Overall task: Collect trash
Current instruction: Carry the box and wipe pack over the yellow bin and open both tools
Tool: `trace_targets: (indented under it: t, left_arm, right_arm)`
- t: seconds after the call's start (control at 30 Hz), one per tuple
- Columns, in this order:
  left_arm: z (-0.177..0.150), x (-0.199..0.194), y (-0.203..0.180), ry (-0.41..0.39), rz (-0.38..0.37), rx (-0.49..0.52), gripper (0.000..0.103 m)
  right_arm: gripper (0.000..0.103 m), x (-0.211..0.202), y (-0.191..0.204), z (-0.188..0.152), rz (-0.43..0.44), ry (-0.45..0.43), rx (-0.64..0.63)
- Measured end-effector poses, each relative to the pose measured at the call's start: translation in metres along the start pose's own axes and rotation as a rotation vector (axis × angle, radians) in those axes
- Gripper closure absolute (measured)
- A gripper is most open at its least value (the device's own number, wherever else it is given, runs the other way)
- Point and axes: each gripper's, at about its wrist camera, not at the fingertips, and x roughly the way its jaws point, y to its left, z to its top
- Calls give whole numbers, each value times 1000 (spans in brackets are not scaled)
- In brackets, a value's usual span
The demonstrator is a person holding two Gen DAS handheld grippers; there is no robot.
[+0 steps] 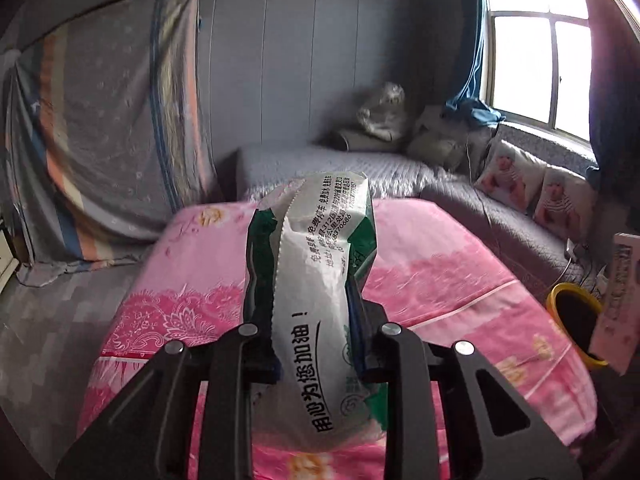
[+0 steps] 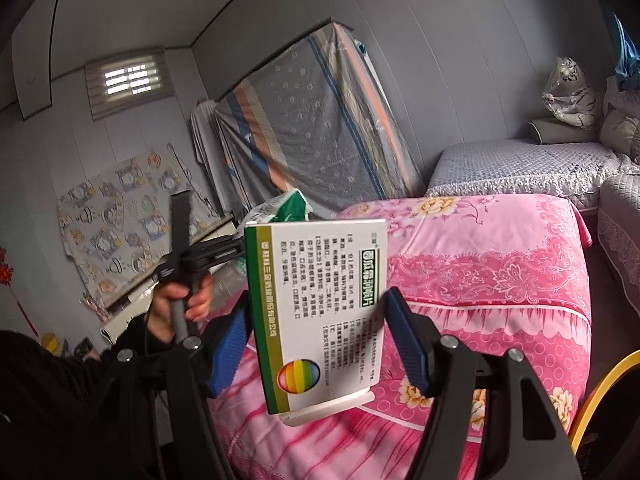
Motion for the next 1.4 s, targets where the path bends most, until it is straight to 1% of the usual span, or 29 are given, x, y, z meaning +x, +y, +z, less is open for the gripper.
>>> trace_targets:
  t: [0.07,0.1,0.17,0.23,0.33,0.43,0.63,0.73,0.87,1.0,1.07,1.17,1.3,1.4]
  left_arm:
    - [10,-18,-24,-19,-25,-27,80]
    - [12,-25,-31,-31,-32,-29,80]
    - [18,-41,-54,-68,-31,-19,80]
    - [23,-53,-77,-88,-26,-15,80]
    - [28,-65,-107,-112,-81,-9,80]
    - [32,-76,-145,-149,-113,39,80]
    - [34,-87,-209,-191,-183,141,80]
    - [34,-86,-236,-191,-226,170,80]
    - [35,-82,-266,-194,-263,208,80]
    - [34,-77,-295,-189,-307,247,80]
    - [33,-72,-308,-184,-328,263,80]
    - [33,-65,-325,-171,-360,273,80]
    - [31,-57,-345,-164,-393,281,80]
    - [30,-50,-357,-161,-413,284,80]
  right_arm:
    - [40,-6,-1,2,12,-26,16]
    - [40,-13,-1,3,8,-53,24]
    - [40,-25,-2,5,3,-89,36]
    - [40,-38,-5,8,-8,-123,51]
    - [40,-61,-10,10,-46,-185,68]
    - [40,-88,-17,10,-86,-259,96]
    - [40,-131,-38,4,-191,-367,139]
    - [40,-151,-52,-2,-236,-412,168]
    - [40,-176,-67,-11,-290,-455,198]
    - [40,-201,-78,-24,-372,-487,220]
    - [40,-209,-85,-29,-393,-496,235]
    - [40,-226,-94,-41,-452,-515,251]
    - [41,-242,-105,-52,-506,-536,266]
    - [40,-250,-104,-59,-582,-547,256]
